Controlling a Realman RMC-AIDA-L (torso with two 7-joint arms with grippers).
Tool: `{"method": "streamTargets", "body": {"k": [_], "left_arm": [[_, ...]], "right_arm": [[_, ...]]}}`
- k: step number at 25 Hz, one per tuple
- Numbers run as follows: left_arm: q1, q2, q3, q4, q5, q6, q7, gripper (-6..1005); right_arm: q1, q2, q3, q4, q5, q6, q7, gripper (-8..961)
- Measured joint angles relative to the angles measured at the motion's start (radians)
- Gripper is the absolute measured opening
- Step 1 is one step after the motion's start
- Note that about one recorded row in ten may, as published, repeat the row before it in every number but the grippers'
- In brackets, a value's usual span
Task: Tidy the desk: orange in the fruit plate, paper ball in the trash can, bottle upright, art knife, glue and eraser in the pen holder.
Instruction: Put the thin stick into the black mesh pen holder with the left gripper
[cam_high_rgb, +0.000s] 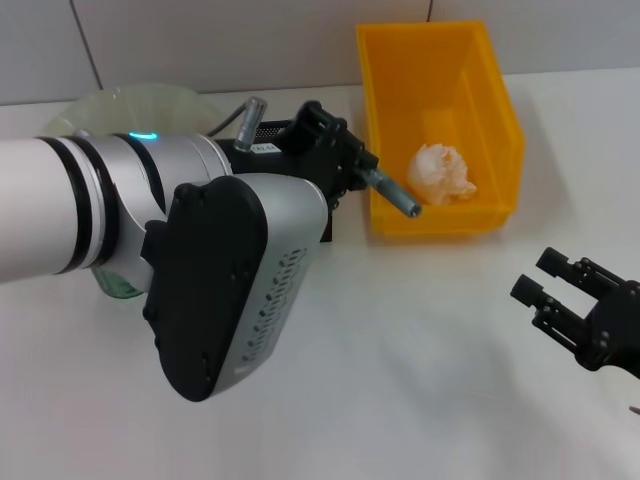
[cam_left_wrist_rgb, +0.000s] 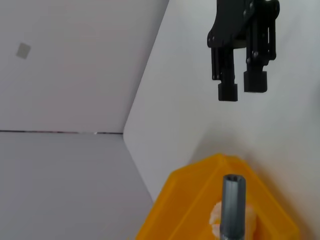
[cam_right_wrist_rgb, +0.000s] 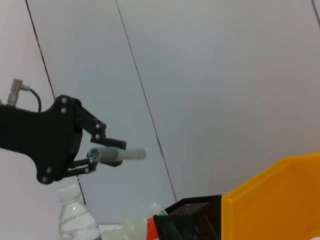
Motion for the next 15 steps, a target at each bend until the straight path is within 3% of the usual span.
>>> {"method": "streamTargets", "body": {"k": [7, 15], "left_arm": [[0.0, -0.002, 0.105, 0.008, 0.184, -0.117, -0.091, 130], [0.005, -0.004, 0.149, 0.016, 0.272, -0.197, -0.14, 129]], "right_arm": [[0.005, -0.001, 0.0, 0.0, 0.001, 0.003, -0.004, 594], [-0.004, 0.001, 0.0, 0.0, -0.005, 0.001, -0.016, 594]]}}
